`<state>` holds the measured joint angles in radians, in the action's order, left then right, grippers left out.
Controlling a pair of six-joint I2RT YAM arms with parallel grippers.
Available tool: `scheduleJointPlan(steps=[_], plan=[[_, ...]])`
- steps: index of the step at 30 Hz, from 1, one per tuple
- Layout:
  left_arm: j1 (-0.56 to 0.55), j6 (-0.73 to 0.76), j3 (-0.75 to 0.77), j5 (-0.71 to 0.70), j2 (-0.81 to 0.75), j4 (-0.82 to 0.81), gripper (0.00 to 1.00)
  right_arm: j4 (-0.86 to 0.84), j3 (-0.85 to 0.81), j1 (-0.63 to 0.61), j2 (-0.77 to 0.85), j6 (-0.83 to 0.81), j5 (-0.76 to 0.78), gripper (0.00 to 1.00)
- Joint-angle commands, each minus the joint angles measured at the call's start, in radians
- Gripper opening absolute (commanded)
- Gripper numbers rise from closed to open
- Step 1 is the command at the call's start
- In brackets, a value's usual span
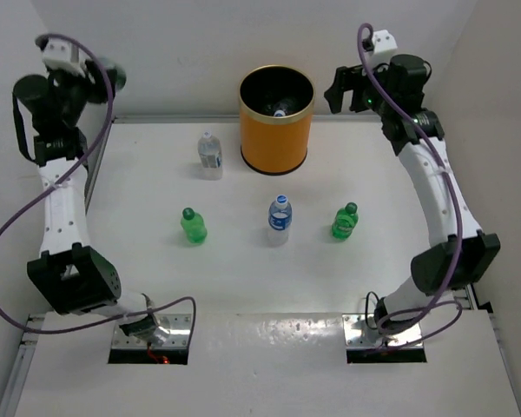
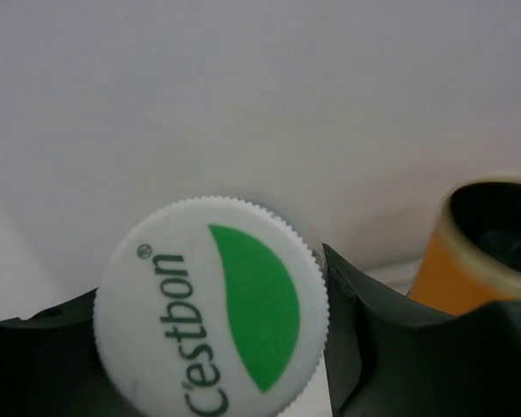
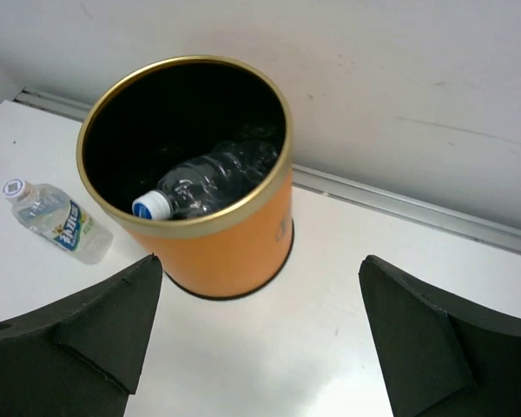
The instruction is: Put the plastic bottles in the bin
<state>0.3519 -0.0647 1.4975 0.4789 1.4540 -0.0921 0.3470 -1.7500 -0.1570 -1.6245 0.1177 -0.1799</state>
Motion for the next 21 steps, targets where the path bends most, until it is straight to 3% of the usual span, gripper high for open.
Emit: scheduleJointPlan(steps=[1,4,8,15,21], plan=[[-0.143,-0.225,0.166,0.122,0.047,-0.154,0.03,-0.01,0.061,0.026,0.118,0.033,0.003,0.94],[-0.282,-0.329,0.275,0.135,0.155,-0.237,0.02,0.048,0.11,0.042,0.163,0.016,0.003,0.94],[-0.424,-0.35,0.45,0.135,0.334,-0.262,0.02,0.127,0.179,0.057,0.23,-0.016,-0.009,0.94],[-0.582,-0.207,0.802,0.037,0.613,-0.164,0.02,0.184,0.279,0.057,0.295,-0.044,-0.038,0.94],[-0.656,-0.058,0.788,-0.023,0.724,-0.124,0.03,0.213,0.282,0.04,0.267,-0.082,-0.017,0.94]])
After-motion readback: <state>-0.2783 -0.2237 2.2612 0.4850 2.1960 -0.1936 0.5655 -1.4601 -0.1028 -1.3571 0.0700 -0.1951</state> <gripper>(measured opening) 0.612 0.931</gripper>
